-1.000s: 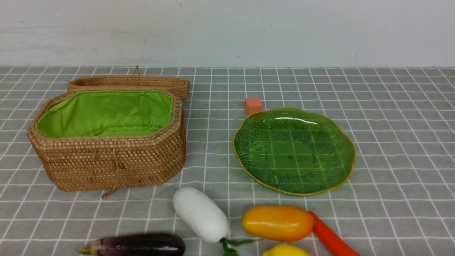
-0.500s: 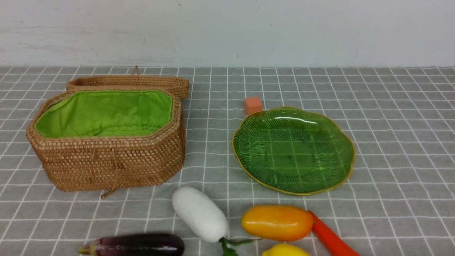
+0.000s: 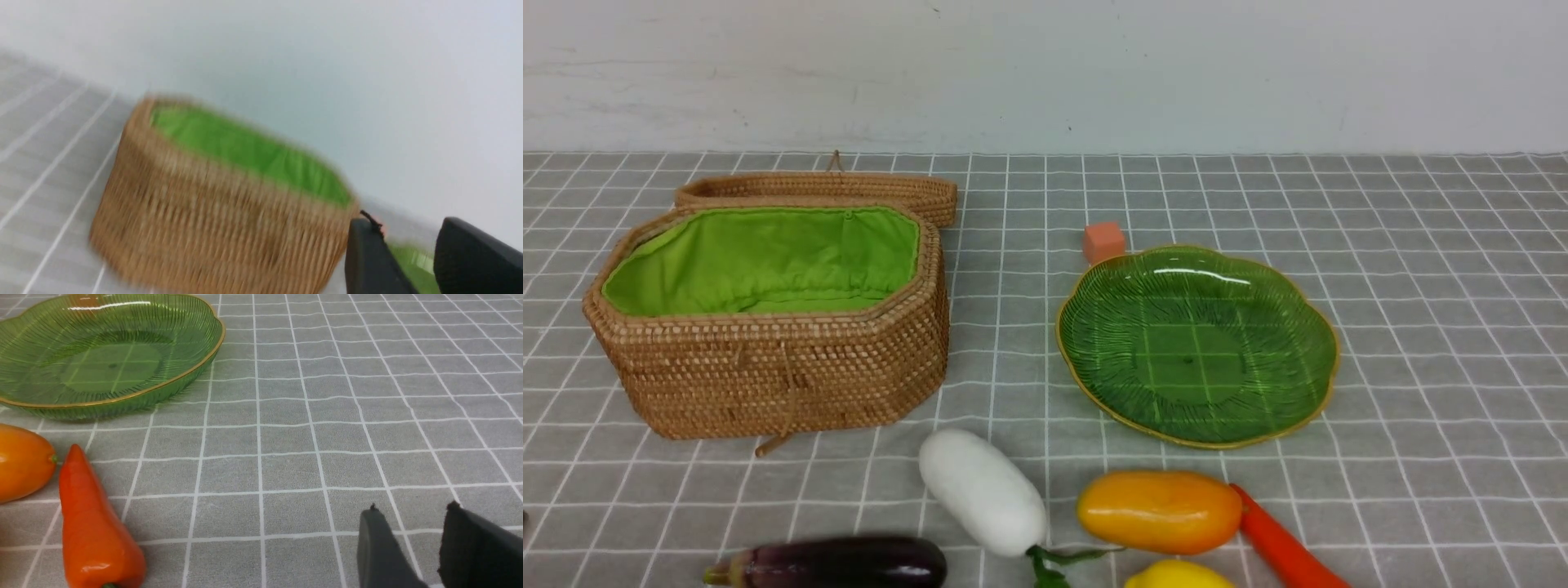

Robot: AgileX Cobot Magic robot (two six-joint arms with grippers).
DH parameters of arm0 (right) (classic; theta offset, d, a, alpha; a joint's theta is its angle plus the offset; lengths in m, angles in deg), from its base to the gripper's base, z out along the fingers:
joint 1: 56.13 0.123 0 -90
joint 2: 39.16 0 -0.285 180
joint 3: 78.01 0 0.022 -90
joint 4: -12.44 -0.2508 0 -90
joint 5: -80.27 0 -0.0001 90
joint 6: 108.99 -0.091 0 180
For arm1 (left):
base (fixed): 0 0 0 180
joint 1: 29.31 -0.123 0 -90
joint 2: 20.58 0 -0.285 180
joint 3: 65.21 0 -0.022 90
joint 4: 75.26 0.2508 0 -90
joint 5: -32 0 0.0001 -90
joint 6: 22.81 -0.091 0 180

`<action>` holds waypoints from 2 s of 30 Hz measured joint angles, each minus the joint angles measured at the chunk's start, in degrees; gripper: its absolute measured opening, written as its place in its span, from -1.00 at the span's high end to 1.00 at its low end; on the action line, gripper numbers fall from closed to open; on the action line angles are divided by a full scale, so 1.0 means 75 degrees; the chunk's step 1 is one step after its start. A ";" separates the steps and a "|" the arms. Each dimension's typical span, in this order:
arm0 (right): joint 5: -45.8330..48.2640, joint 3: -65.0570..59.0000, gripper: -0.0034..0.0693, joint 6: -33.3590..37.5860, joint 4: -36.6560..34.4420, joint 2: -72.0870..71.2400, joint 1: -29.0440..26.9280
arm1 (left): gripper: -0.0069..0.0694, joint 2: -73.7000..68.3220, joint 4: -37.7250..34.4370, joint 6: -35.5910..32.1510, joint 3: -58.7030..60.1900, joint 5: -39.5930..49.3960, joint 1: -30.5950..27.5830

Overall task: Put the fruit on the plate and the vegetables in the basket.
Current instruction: Use the left arm to grab an eggplant and put it into the left basket

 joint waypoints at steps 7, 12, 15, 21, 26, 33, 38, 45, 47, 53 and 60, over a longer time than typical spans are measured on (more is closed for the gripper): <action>0.0000 0.0000 0.24 0.0000 0.0000 0.0000 0.0000 | 0.19 -0.0256 0.0212 0.0026 -0.2356 0.1131 0.0000; 0.0000 0.0000 0.24 0.0000 0.0000 0.0000 0.0000 | 0.19 -0.1659 0.0941 -0.0345 -0.4362 0.2986 0.0000; 0.0000 0.0000 0.24 0.0000 0.0000 0.0000 0.0000 | 0.19 -0.2738 0.1281 -0.0525 -0.4799 0.4462 0.0049; -0.0003 0.0000 0.24 0.0000 0.0000 0.0000 0.0000 | 0.19 -0.4084 0.1552 -0.0609 -0.4685 0.5255 0.0506; -0.0003 0.0000 0.24 0.0000 0.0000 0.0000 0.0000 | 0.19 -0.5402 0.1847 -0.0609 -0.4487 0.5346 0.1150; -0.0003 0.0000 0.24 0.0000 0.0000 0.0000 0.0000 | -0.02 -0.7275 0.2054 -0.1694 -0.4733 0.5605 0.2059; -0.0003 0.0000 0.24 0.0000 0.0000 0.0000 0.0000 | -0.46 -0.8268 0.2476 -0.4022 -0.4795 0.5861 0.3055; -0.0003 0.0000 0.24 -0.0012 0.0000 0.0000 0.0000 | -0.89 -0.9627 0.3128 -0.5894 -0.4795 0.4983 0.3626; -0.0003 0.0000 0.24 -0.0026 0.0000 0.0000 0.0000 | -0.91 -1.0118 0.3365 -0.6075 -0.4803 0.4578 0.3626; -0.0003 0.0000 0.24 -0.0022 0.0000 0.0000 0.0000 | -0.78 -1.1553 0.4013 -0.5889 -0.4909 0.3717 0.3626; -0.0003 0.0000 0.24 -0.0022 0.0007 0.0000 0.0000 | -0.11 -1.1802 0.4077 -0.5128 -0.5427 0.4385 0.3650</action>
